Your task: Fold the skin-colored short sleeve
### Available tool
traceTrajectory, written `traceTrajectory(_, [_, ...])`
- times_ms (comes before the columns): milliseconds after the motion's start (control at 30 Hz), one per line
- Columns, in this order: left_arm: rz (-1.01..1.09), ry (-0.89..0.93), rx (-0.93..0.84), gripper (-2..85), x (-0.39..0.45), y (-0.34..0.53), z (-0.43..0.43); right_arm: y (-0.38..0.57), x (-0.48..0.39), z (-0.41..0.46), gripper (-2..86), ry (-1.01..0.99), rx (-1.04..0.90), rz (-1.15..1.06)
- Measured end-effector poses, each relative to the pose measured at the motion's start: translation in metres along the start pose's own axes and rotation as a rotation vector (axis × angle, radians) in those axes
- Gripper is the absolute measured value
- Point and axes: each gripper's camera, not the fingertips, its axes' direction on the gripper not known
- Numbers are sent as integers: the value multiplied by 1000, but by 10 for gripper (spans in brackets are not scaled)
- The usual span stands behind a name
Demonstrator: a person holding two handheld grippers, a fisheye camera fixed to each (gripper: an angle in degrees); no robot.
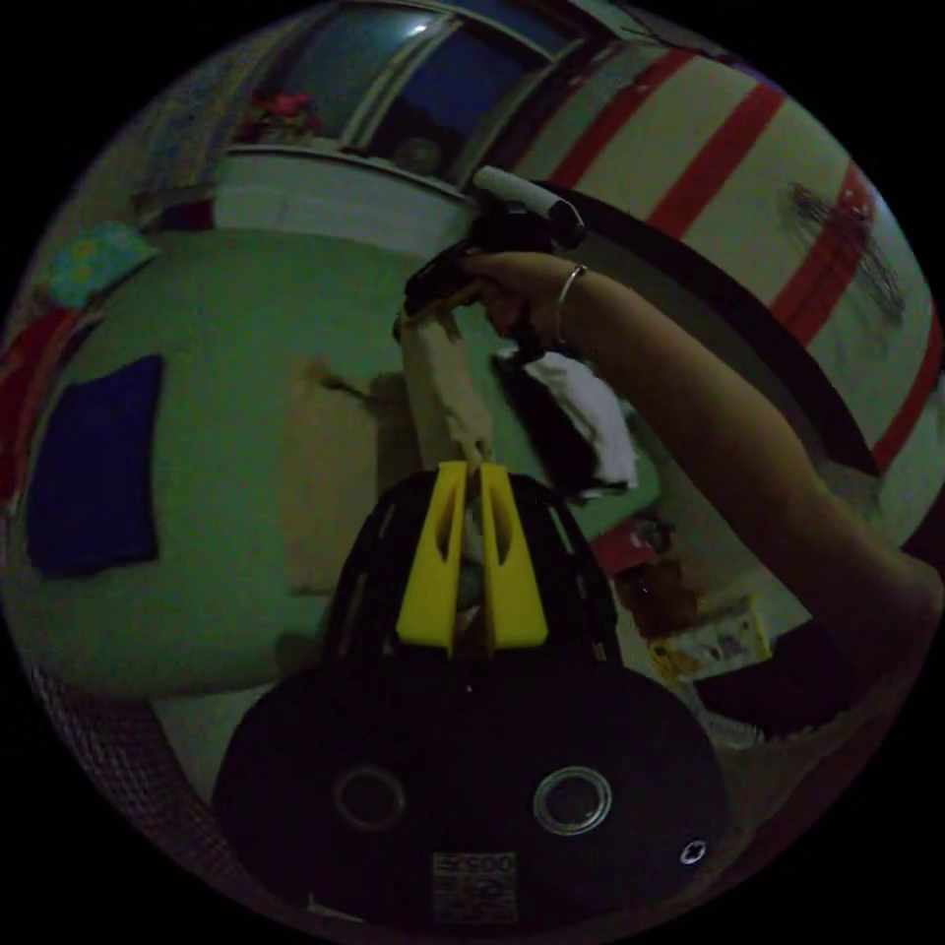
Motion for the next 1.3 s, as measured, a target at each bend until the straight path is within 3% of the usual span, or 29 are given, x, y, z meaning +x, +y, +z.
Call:
traceTrajectory(167, [-217, -177, -114, 64, -96, 29, 2, 2, -55, 48, 58, 60, -53, -86])
traceTrajectory(367, [-271, -201, -124, 69, -151, 54, -5, 83, -59, 22, 59, 94, 77, -198])
traceTrajectory(633, [-179, -166, -160, 68, -168, 45, 16, 218, -100, 52, 47, 66, 83, -263])
traceTrajectory(933, [-182, -240, -174, 60, -179, 53, 9, 336, -198, 135, 98, 243, 204, -353])
traceTrajectory(1167, [-208, -283, -168, 56, -191, 48, 4, 365, -239, 195, 41, 495, 169, -380])
traceTrajectory(1300, [-178, -327, -166, 55, -192, 36, 6, 388, -243, 190, -9, 429, 213, -341])
